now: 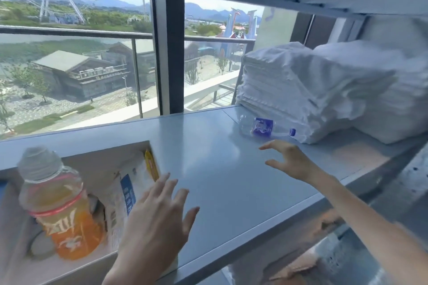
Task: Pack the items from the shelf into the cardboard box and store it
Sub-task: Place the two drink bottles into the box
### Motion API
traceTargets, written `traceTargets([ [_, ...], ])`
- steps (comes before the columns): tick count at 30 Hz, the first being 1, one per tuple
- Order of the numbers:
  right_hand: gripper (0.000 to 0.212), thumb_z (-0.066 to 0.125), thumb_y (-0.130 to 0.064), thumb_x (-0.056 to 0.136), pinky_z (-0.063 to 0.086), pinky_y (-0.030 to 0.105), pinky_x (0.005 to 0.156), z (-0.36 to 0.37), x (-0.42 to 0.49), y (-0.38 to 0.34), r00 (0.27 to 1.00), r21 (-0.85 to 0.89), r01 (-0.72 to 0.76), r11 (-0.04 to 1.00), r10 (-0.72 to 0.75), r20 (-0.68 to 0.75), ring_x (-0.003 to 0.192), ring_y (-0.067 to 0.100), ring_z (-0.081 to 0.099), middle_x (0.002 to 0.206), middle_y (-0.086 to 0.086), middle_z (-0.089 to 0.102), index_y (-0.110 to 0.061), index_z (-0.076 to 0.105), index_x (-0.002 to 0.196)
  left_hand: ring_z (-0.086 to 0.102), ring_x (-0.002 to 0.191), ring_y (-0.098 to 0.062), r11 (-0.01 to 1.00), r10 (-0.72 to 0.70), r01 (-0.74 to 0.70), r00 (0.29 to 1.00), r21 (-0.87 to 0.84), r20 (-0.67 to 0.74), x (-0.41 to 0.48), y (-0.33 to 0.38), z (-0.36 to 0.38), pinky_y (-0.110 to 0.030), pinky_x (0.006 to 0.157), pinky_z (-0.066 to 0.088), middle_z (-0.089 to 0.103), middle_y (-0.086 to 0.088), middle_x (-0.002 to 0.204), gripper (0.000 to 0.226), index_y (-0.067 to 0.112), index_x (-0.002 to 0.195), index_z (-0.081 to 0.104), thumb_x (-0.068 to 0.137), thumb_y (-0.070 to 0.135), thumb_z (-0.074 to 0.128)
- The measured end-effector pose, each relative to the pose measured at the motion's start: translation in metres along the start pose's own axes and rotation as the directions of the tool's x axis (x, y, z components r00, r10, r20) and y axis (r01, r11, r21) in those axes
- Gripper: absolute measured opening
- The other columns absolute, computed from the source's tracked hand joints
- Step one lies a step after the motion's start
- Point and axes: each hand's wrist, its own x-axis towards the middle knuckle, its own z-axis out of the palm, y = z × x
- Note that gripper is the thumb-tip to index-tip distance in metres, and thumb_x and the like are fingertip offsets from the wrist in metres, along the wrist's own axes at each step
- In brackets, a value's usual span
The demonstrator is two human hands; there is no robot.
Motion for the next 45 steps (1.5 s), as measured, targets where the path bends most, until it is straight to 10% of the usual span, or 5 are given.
traceTargets([
  [24,0.070,0.064,-0.019,0.082,0.040,0.043,0.097,0.033,0.143,0.150,0.935,-0.332,-0.307,0.892,0.348,0.072,0.120,0.042,0.046,0.141,0.022,0.026,-0.005,0.025,0.139,0.015,0.128,0.023,0.985,-0.135,0.125,0.987,-0.117,-0.084,-0.004,0.000,0.001,-0.034,0.093,0.046,0.049,0.039,0.115,0.023,0.047,0.104,0.059,0.082,0.053,0.054],
  [35,0.069,0.063,-0.038,0.079,0.031,0.041,0.102,0.030,0.154,0.163,0.956,-0.479,-0.236,0.845,0.291,0.042,0.124,0.036,0.036,0.135,0.019,0.039,-0.009,0.033,0.134,0.023,0.128,0.020,0.970,-0.176,0.157,0.980,-0.187,-0.090,-0.002,-0.001,0.001,-0.041,0.093,0.048,0.051,0.039,0.118,0.023,0.055,0.103,0.056,0.081,0.052,0.059],
  [41,0.036,0.059,-0.015,0.083,0.039,0.043,0.091,0.034,0.150,0.161,0.983,-0.350,-0.048,0.936,-0.018,-0.183,0.105,0.039,0.055,0.112,0.024,0.061,-0.004,0.057,0.118,0.032,0.129,0.011,0.959,-0.219,0.202,0.974,-0.199,-0.067,-0.002,0.000,0.001,-0.046,0.093,0.047,0.048,0.026,0.130,0.024,0.061,0.102,0.053,0.081,0.051,0.060],
  [45,0.050,0.060,-0.028,0.086,0.036,0.042,0.097,0.039,0.148,0.158,0.997,-0.414,-0.057,0.909,0.033,-0.065,0.116,0.038,0.047,0.123,0.024,0.053,-0.005,0.049,0.130,0.030,0.129,0.013,0.957,-0.217,0.198,0.973,-0.214,-0.072,-0.002,0.000,0.002,-0.045,0.093,0.048,0.050,0.027,0.128,0.024,0.059,0.102,0.055,0.080,0.049,0.061],
])
